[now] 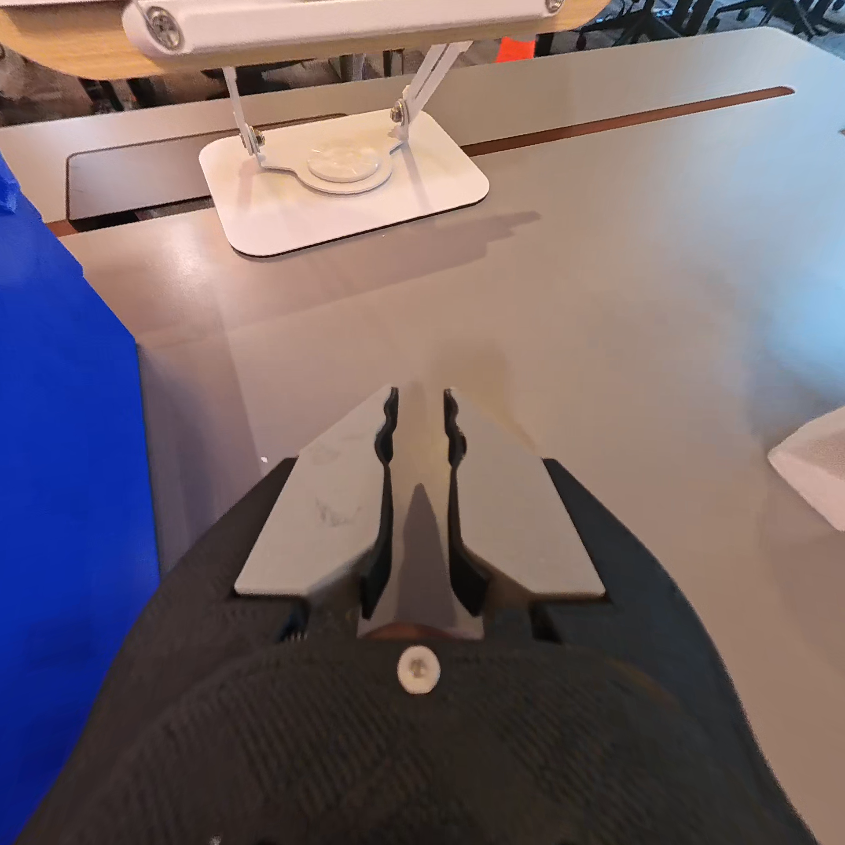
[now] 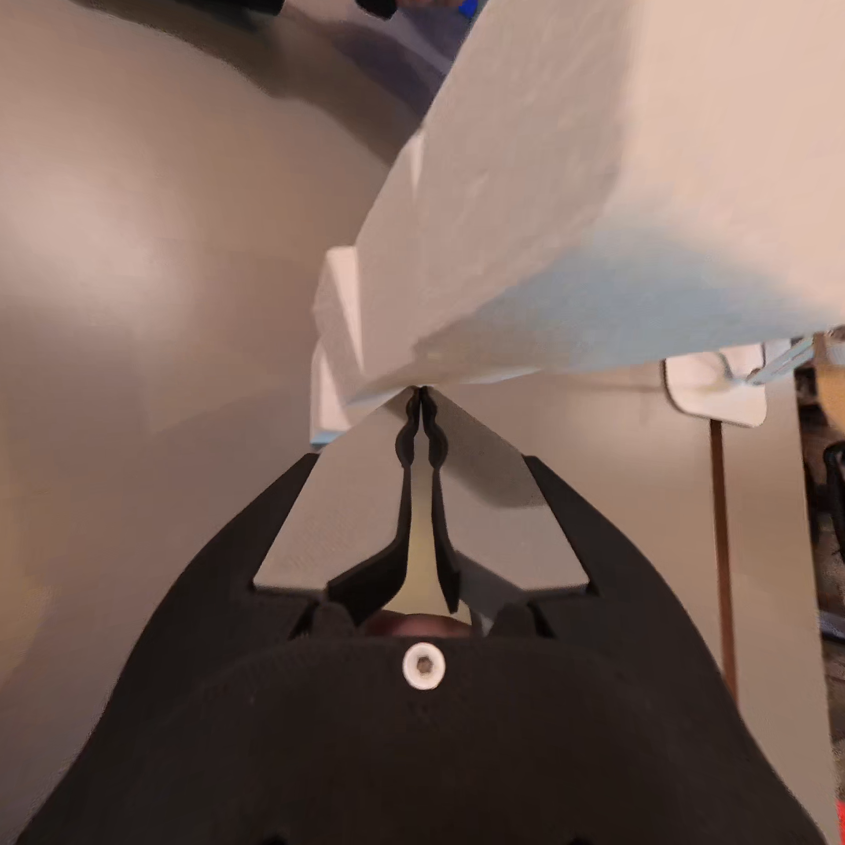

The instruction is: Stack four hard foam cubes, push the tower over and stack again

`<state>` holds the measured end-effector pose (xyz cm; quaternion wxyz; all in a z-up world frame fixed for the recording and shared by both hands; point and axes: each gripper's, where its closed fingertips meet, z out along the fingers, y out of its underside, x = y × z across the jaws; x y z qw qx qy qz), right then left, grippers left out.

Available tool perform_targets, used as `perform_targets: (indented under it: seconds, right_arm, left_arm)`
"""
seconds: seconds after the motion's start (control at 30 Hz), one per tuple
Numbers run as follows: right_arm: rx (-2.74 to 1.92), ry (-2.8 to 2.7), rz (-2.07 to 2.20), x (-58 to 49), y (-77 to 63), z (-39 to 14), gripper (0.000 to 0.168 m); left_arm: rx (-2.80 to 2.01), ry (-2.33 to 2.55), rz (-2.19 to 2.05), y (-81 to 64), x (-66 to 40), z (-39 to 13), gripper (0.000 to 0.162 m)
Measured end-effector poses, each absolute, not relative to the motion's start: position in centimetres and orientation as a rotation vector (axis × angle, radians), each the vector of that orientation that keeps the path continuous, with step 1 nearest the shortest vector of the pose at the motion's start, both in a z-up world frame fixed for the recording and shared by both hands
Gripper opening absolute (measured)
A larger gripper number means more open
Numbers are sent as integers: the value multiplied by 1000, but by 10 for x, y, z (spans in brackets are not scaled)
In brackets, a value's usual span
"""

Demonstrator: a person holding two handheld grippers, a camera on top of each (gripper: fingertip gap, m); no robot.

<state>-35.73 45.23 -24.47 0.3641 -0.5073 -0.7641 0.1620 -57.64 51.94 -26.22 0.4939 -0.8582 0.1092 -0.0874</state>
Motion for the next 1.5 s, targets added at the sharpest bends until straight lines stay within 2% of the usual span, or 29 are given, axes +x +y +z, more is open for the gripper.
perform_targets:
  seconds: [0.33, 0.53, 0.7, 0.9, 0.97, 1.07, 1.17, 1.3, 1.4, 1.5]
  right_arm:
    - [-1309, -2025, 271, -419, 492, -227, 0]
    - [-1445, -1767, 247, -392, 521, -228, 0]
    - [-1548, -1372, 401, -348, 538, -231, 0]
    - [-1648, -1129, 403, -297, 556, -254, 43]
    - [-1655, -1084, 397, -290, 559, -251, 47]
    - [-1629, -1117, 580, -302, 540, -241, 46]
    - [-1491, -1360, 924, -325, 478, -228, 18]
    - [-1321, -1722, 1155, -345, 394, -238, 8]
    - [-1315, -1965, 1131, -356, 355, -268, 5]
    - [-1504, -1824, 724, -369, 405, -292, 5]
  left_arm:
    - [-2093, 241, -243, 517, -584, -261, 21]
    - [-2188, 267, -264, 518, -579, -285, 27]
    - [-2161, 300, -193, 520, -579, -281, 27]
    - [-2114, 324, -147, 518, -577, -267, 26]
    - [-2091, 322, -135, 517, -579, -261, 26]
    - [-2069, 307, -136, 516, -581, -255, 26]
    - [-2064, 302, -132, 516, -582, -254, 25]
    - [-2086, 321, -125, 517, -580, -260, 25]
    - [-2102, 355, -116, 517, -574, -264, 25]
    - [-2108, 392, -81, 517, -570, -266, 25]
